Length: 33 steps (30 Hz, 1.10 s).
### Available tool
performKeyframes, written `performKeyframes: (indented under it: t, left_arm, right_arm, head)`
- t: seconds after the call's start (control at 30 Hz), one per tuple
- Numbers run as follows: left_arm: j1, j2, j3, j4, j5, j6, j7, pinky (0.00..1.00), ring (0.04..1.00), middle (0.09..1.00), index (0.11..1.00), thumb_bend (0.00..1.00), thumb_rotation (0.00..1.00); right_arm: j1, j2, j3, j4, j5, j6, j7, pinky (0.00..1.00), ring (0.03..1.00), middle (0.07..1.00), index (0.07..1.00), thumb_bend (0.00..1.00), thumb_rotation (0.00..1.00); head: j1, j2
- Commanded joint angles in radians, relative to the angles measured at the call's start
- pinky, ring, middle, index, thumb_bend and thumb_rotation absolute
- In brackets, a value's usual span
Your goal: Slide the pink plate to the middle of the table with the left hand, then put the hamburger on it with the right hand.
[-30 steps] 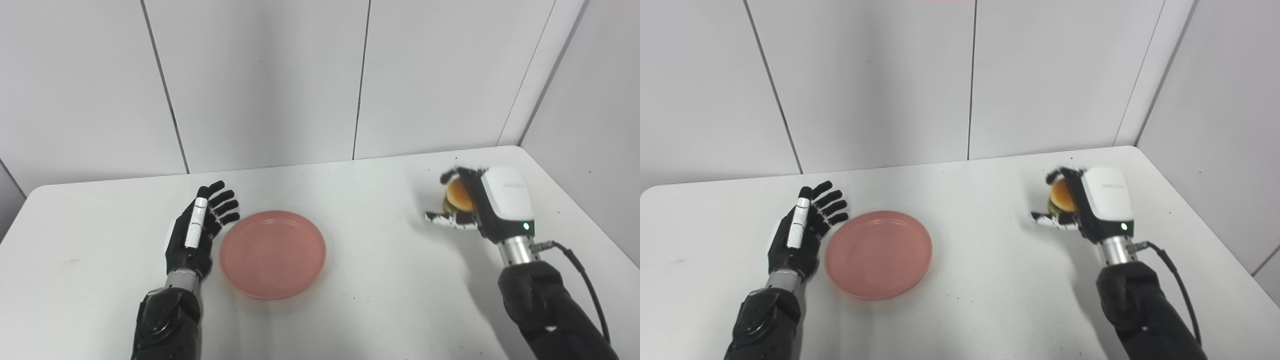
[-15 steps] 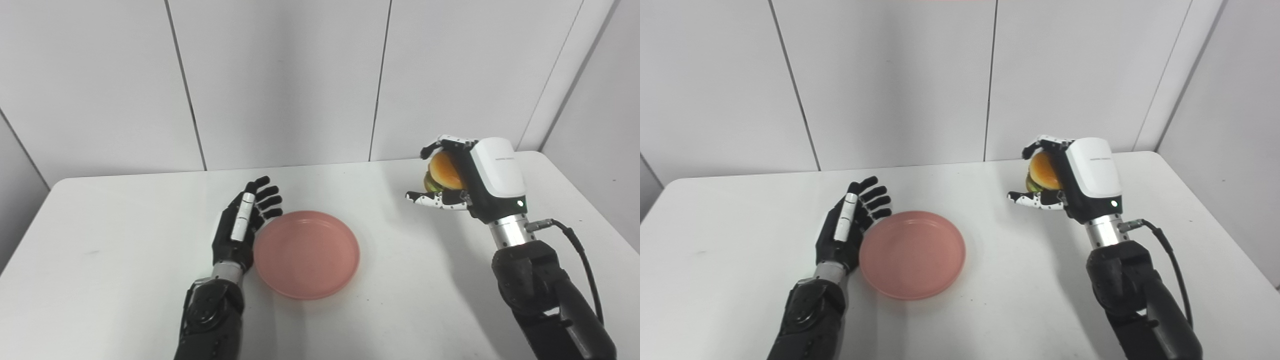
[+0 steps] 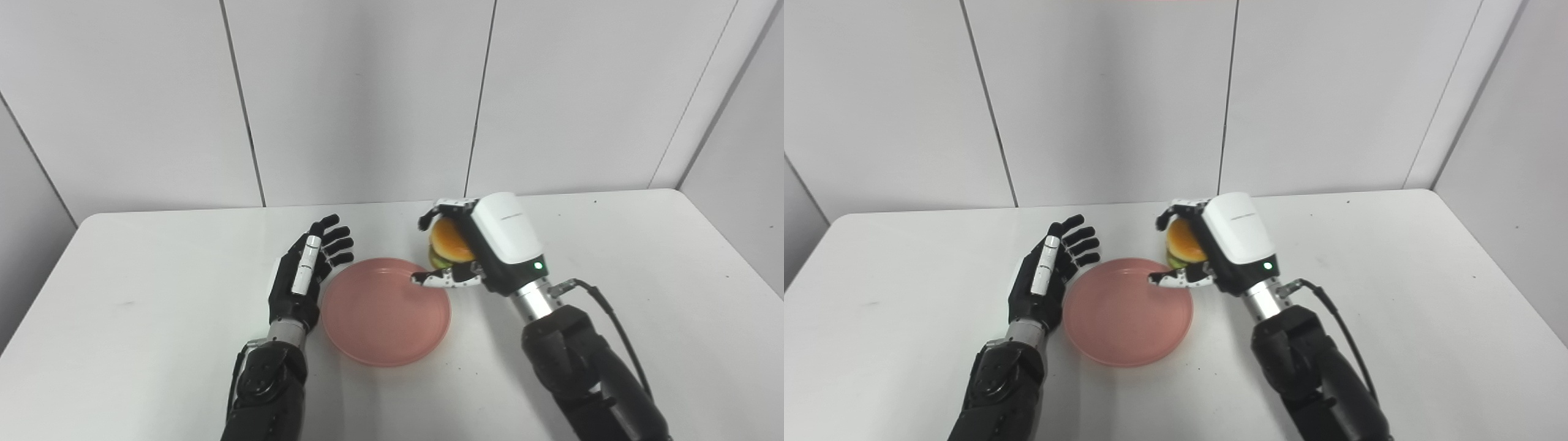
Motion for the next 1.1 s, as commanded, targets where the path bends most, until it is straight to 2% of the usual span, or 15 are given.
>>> performKeyframes:
  t: [0.0,0.17,0.5,0.83,1.03,1.07]
  left_arm:
    - [-0.007,-0.008,0.002,0.013,0.003,0.0,0.01,0.63,0.684,0.681,0.679,0.76,0.69]
    - [0.0,-0.011,-0.003,0.002,0.011,0.007,0.02,0.64,0.692,0.685,0.692,0.75,0.7]
    - [-0.01,-0.014,0.002,0.032,0.013,-0.003,0.015,0.61,0.682,0.682,0.695,0.75,0.71]
    - [-0.002,-0.03,-0.001,0.0,0.009,0.023,0.017,0.61,0.673,0.683,0.726,0.77,0.72]
    - [-0.001,-0.033,-0.008,-0.017,0.026,0.031,0.031,0.61,0.669,0.685,0.738,0.77,0.73]
    - [-0.001,-0.035,-0.008,-0.02,0.023,0.034,0.031,0.61,0.669,0.683,0.748,0.76,0.73]
  right_arm:
    - [-0.048,0.022,0.008,-0.003,-0.023,-0.009,-0.021,0.21,0.281,0.367,0.477,0.51,0.14]
    - [-0.043,0.065,0.041,0.09,-0.035,-0.056,-0.062,0.22,0.288,0.37,0.478,0.51,0.14]
    - [-0.04,0.079,0.089,0.198,-0.037,-0.099,-0.095,0.26,0.319,0.383,0.476,0.51,0.14]
    - [-0.032,0.102,0.085,0.204,-0.029,-0.102,-0.099,0.28,0.321,0.38,0.476,0.51,0.15]
    - [-0.028,0.094,0.089,0.205,-0.023,-0.129,-0.12,0.32,0.362,0.429,0.481,0.5,0.16]
    - [-0.027,0.091,0.091,0.201,-0.025,-0.13,-0.12,0.36,0.399,0.472,0.505,0.54,0.57]
  head:
    - [0.001,0.001]
    - [0.02,-0.003]
    - [0.026,-0.002]
    - [0.019,0.01]
    - [0.018,0.011]
    - [0.018,0.011]
